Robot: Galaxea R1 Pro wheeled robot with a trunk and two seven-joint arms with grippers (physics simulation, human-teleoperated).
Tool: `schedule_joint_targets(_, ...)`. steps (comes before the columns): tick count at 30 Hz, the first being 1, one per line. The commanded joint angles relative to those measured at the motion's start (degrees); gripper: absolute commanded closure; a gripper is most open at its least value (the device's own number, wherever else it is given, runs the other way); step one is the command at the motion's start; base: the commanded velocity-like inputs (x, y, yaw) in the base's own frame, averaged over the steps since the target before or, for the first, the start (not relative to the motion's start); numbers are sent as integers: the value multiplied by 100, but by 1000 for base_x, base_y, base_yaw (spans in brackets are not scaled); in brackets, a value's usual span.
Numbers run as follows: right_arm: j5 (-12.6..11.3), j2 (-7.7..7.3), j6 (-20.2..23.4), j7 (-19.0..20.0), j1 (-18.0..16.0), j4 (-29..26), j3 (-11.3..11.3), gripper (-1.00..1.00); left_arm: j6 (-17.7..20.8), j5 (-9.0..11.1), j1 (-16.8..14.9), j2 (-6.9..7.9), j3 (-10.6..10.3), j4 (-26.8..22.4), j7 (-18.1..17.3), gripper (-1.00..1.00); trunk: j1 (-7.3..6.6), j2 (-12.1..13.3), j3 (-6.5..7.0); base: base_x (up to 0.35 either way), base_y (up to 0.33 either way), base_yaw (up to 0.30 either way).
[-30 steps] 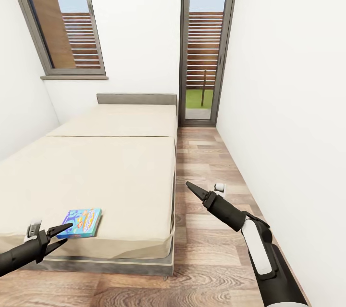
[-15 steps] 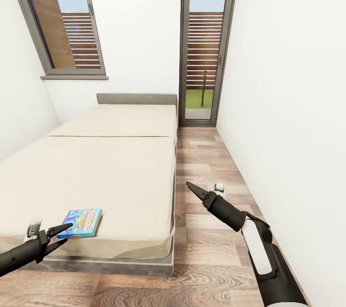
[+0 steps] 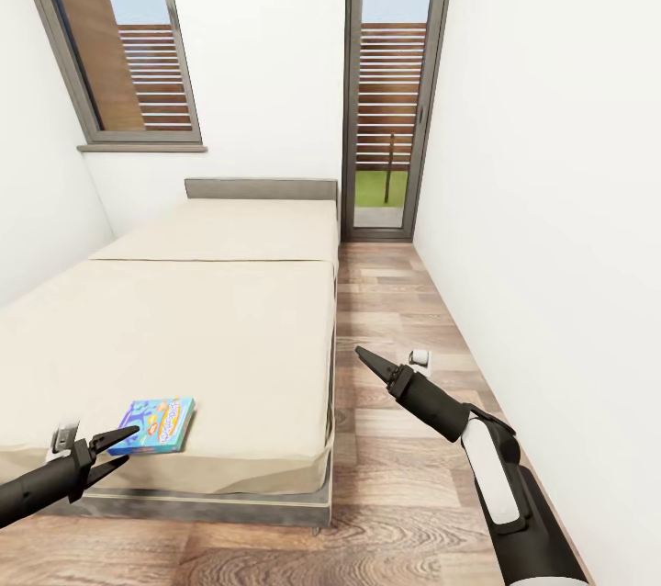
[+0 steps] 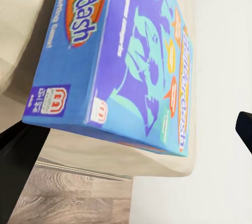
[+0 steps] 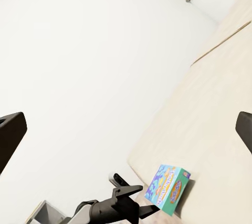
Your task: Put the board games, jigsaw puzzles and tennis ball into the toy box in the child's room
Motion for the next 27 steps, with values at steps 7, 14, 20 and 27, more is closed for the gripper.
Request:
schedule_joint_targets(7, -18, 5, 36, 9, -3, 0, -12, -100, -31, 186, -54, -39, 10, 3, -24, -100, 0, -1, -4, 0, 0, 0)
schedule_joint_targets(14, -18, 5, 36, 9, -3, 0, -11, -100, -31, 188, -54, -39, 10, 2, -24, 100, 0, -1, -4, 0, 0, 0)
schedule_joint_targets(20, -18, 5, 36, 9, -3, 0, -17, -100, -31, 187, -54, -39, 10, 3, -24, 100, 0, -1, -4, 0, 0, 0)
schedule_joint_targets(27, -18, 5, 36, 9, -3, 0, -15, -100, -31, 185, -54, -39, 10, 3, -24, 100, 0, -1, -4, 0, 0, 0)
